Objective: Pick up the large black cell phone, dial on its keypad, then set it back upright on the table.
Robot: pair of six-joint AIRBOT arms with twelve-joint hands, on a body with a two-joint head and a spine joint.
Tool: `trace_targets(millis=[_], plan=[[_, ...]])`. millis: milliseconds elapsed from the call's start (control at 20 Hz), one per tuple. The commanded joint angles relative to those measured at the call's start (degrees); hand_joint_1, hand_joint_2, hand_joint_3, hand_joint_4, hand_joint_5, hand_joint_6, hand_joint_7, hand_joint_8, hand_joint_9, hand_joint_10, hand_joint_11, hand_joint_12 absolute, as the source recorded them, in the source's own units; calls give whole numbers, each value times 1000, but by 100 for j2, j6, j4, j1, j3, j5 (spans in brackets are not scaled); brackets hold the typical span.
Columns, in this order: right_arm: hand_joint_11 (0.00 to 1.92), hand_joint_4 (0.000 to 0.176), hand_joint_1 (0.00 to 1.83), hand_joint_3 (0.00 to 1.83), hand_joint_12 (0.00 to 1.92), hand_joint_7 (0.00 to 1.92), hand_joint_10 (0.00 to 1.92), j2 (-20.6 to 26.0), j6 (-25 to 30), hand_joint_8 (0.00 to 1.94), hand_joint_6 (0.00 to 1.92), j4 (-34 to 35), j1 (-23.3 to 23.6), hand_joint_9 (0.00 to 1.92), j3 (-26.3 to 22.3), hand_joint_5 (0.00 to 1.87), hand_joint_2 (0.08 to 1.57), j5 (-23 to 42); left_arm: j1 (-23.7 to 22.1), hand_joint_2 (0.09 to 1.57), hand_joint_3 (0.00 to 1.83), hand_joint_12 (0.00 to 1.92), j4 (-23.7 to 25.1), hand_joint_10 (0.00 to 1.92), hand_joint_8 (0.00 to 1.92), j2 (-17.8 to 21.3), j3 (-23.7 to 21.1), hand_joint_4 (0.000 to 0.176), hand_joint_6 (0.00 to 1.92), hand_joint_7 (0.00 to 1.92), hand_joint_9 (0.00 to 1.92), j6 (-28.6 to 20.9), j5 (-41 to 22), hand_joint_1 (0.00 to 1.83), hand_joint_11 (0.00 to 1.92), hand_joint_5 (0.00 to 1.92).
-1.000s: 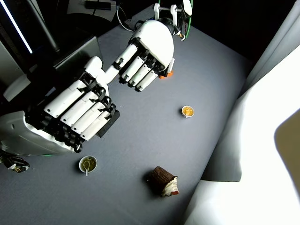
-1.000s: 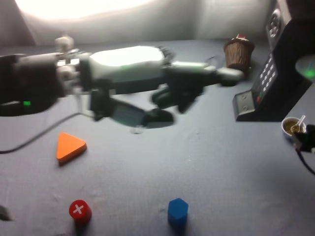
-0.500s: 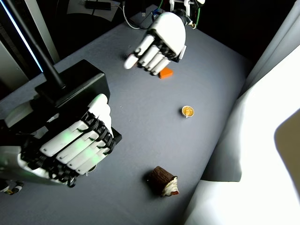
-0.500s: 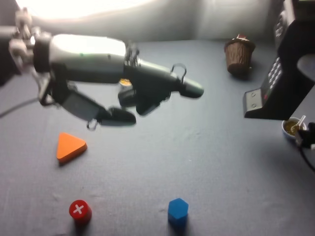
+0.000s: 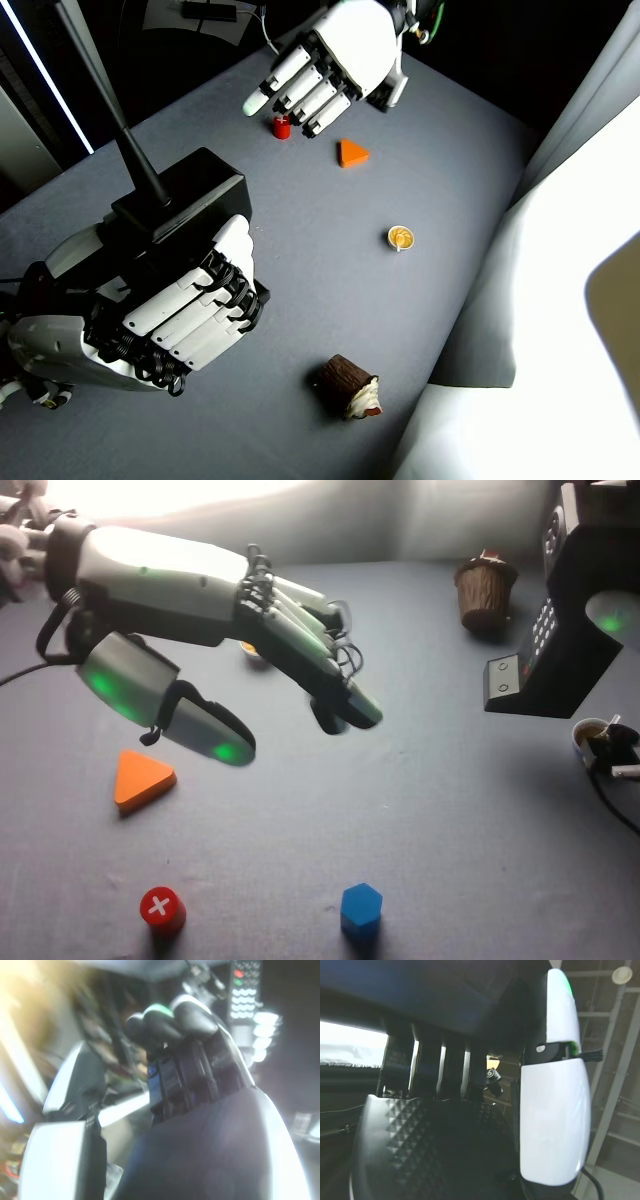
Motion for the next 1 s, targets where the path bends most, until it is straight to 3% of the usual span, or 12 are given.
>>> trace_targets(millis=[0, 100, 150, 350, 500, 600, 850, 900, 950], plan=[[769, 0, 1364, 0, 1330, 832, 1407, 39, 126, 1151, 849, 132, 58, 786, 63, 1024, 1146, 741, -123, 1254, 0, 1106, -766, 285, 62, 19, 44, 0, 0, 584, 429, -41, -350, 336, 3, 468], [770, 0, 1365, 0, 1337, 837, 1403, -33, 131, 1145, 823, 131, 74, 796, 127, 1030, 1142, 742, 64, 1219, 0, 848, -1622, 53, 2, 12, 160, 0, 0, 450, 376, -65, -617, 257, 0, 449], [759, 0, 1363, 0, 1342, 823, 1426, -74, 131, 1167, 829, 129, 78, 785, 154, 1019, 1148, 742, 140, 1208, 0, 682, -2081, 16, 2, 13, 204, 11, 0, 386, 326, -98, -857, 181, 0, 390], [832, 0, 1370, 0, 1269, 877, 1390, -152, 131, 1105, 812, 42, 71, 835, 186, 1006, 1134, 743, 151, 1205, 0, 199, -2262, 0, 0, 18, 231, 39, 0, 119, 83, -107, -852, 1, 0, 195], [863, 0, 1369, 0, 1240, 864, 1375, -172, 130, 1112, 868, 16, 2, 851, 146, 979, 1138, 743, -22, 1201, 0, 210, -1518, 1, 0, 35, 102, 43, 0, 92, 80, -125, -92, 0, 0, 159], [883, 0, 1367, 1, 1239, 849, 1385, -186, 133, 1140, 913, -7, -25, 849, 130, 946, 1146, 743, -82, 1211, 1, 325, -1213, 8, 4, 46, 33, 34, 7, 119, 125, -154, 135, 0, 0, 202], [881, 0, 1369, 0, 1236, 855, 1386, -272, 193, 1170, 861, -7, -97, 848, 223, 952, 1145, 743, -56, 1216, 2, 361, -1162, 0, 2, 130, -168, 30, 1, 108, 110, -510, 1081, 0, 0, 153], [918, 0, 1462, 2, 1459, 873, 1289, -315, 211, 1096, 769, -7, -111, 834, 280, 956, 1123, 743, -102, 1214, 0, 358, -1162, 2, 6, 189, -287, 29, 9, 115, 113, -659, 1546, 0, 0, 171], [934, 0, 1482, 1, 1490, 879, 1258, -341, 224, 1078, 767, -7, -116, 838, 316, 943, 1118, 743, -133, 1212, 0, 360, -1161, 4, 8, 232, -379, 30, 10, 123, 119, -948, 1924, 0, 0, 177]])
